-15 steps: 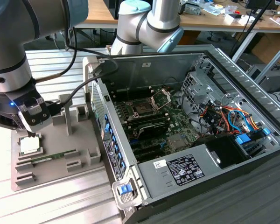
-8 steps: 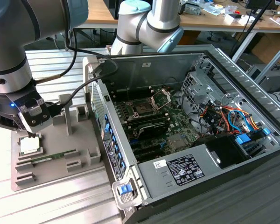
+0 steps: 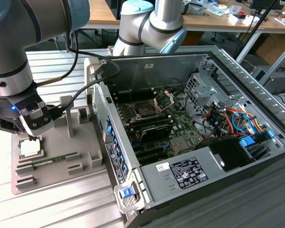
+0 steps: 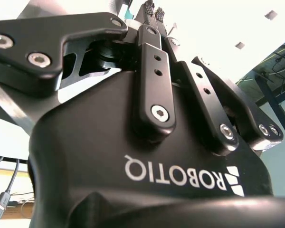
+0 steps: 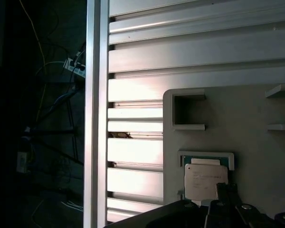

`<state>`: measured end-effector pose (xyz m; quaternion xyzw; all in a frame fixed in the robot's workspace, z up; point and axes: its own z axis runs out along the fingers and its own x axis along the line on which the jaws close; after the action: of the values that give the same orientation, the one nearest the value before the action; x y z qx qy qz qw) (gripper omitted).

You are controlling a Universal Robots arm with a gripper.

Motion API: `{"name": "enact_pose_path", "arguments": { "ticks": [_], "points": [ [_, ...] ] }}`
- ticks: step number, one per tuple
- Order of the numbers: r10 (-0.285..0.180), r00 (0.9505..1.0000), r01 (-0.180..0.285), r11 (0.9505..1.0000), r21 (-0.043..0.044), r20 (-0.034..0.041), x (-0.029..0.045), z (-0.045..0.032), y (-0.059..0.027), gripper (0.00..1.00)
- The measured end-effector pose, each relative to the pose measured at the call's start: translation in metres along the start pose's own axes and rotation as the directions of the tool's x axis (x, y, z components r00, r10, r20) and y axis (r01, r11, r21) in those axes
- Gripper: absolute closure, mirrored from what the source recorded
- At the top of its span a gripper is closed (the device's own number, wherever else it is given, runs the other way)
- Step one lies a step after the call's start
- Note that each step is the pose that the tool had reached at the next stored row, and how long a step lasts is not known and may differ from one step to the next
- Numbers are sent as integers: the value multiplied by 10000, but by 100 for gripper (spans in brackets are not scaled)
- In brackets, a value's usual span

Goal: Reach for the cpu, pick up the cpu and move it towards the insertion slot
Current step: 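Pick up the cpu and move it towards the insertion slot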

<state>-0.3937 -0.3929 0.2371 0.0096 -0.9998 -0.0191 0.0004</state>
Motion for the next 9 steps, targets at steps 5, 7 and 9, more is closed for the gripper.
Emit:
{"name": "enact_pose_path", "arguments": {
  "ticks": [5, 7, 9],
  "points": [
    [0, 10000, 0, 10000, 0, 0, 0, 18, -1, 90],
    [0, 10000, 0, 10000, 0, 0, 0, 26, -1, 90],
    [0, 10000, 0, 10000, -1, 0, 0, 32, -1, 90]
  ]
}}
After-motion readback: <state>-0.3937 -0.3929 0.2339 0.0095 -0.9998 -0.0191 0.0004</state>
